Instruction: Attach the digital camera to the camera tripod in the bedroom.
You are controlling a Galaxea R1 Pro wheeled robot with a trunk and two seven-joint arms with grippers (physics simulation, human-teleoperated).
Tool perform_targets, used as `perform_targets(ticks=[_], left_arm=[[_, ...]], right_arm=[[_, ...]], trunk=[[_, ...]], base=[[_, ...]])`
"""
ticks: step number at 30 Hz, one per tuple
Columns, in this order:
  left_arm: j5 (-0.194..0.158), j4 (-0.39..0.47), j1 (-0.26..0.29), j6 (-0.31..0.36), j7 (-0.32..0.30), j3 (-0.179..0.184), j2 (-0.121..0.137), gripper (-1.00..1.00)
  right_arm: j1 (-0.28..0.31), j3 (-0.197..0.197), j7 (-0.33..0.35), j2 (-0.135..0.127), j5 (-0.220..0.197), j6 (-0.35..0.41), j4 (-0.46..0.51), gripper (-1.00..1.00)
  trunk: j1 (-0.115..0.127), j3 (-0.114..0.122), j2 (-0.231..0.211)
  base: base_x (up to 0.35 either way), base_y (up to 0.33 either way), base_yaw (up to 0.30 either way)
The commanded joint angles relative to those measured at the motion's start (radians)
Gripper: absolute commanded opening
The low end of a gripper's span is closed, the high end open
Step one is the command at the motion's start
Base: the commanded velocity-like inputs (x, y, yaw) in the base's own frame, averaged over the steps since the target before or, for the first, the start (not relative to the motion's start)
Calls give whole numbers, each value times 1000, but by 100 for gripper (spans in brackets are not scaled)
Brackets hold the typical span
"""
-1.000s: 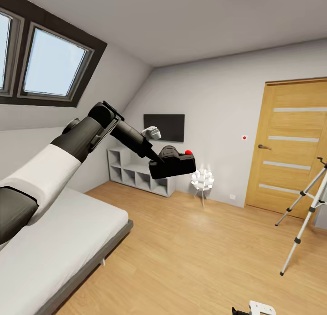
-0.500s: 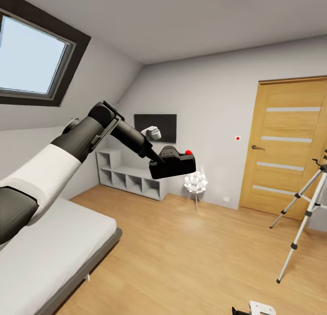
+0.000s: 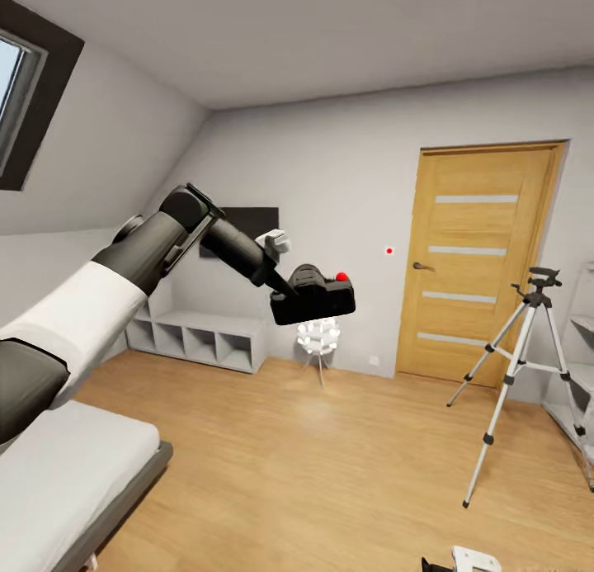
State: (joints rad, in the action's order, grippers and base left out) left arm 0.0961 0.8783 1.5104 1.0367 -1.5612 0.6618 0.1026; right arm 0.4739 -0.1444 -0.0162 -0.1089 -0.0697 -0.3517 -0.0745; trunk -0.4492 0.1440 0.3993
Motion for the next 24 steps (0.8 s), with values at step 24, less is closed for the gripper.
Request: perform_targets(ticks=[24], left_arm=[[10,3,1,10,-10,8,2,-100]], right_arm=[[2,-1,2,0,-7,-6,-5,100]], trunk=[[-1,0,1]], base=[[279,-85,-193]])
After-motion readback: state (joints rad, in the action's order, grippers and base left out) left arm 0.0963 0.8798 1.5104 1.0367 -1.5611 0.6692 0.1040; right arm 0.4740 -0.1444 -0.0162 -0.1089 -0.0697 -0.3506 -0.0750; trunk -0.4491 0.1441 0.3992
